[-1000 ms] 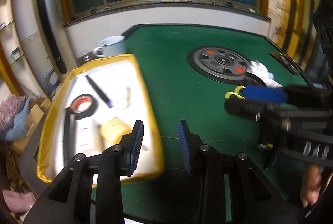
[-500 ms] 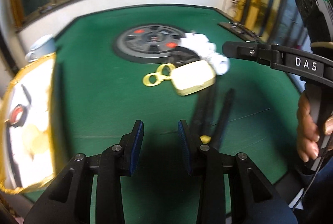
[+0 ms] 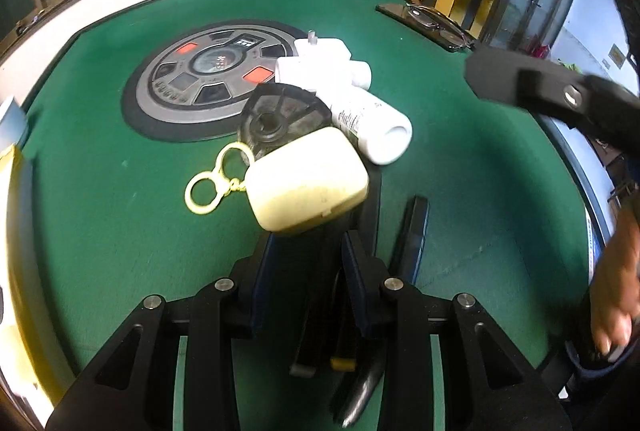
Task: Organize rigid objects
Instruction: 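Grasp another black marker with the left tool while the right tool reaches toward the white case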
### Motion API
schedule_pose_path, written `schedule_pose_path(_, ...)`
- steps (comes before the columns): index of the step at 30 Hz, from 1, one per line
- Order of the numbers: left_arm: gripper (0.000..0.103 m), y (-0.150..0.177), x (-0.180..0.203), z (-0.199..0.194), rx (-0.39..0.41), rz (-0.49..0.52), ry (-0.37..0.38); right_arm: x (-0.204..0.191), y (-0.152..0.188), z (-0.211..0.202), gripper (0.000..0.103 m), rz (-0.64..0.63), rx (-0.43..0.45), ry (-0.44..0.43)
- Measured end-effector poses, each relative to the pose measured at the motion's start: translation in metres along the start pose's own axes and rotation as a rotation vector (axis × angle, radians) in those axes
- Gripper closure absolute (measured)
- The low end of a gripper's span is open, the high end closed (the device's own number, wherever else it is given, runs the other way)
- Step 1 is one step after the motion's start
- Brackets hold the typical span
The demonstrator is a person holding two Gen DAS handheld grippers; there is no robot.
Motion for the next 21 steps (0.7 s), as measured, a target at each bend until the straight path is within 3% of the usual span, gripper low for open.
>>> schedule_pose_path(3, 0.067, -0.001, 0.001, 0.011, -0.024, 0.024, -0.017, 0.0, 0.001, 0.002, 0.065, 0.004, -0.007, -0.006)
schedule_pose_path(5, 0.065, 0.0, 0.004, 0.01, 0.008, 0.051, -0.045, 0.002, 0.002, 0.004, 0.065, 0.011, -0.012, -0.007)
schedule_pose_path(9, 0.079, 0.009, -0.012, 0.001, 0.032, 0.002, -0.059, 0.006, 0.003, 0.007, 0.065, 0.015, -0.014, 0.01)
schedule_pose_path(18, 0.081, 0.076, -0.072, -0.052, 0.033, -0.198, -0.08, 0.001, 0.009, 0.017, 0.065, 0.0, -0.052, -0.01)
schedule_pose_path(21, 0.081, 0.088, -0.081, -0.059, 0.04, -0.217, -0.098, -0.013, 0.013, 0.025, 0.065, -0.04, -0.078, -0.04)
Point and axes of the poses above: each gripper's, at about its wrist camera, not at the fingertips, and z roughly the way its jaws point, x to its right, y to its underside, the point moved 5 cm from there along z, roughly the way its jaws point, and after that the axes turned 9 degrees about -z, right-handed, at the moved point
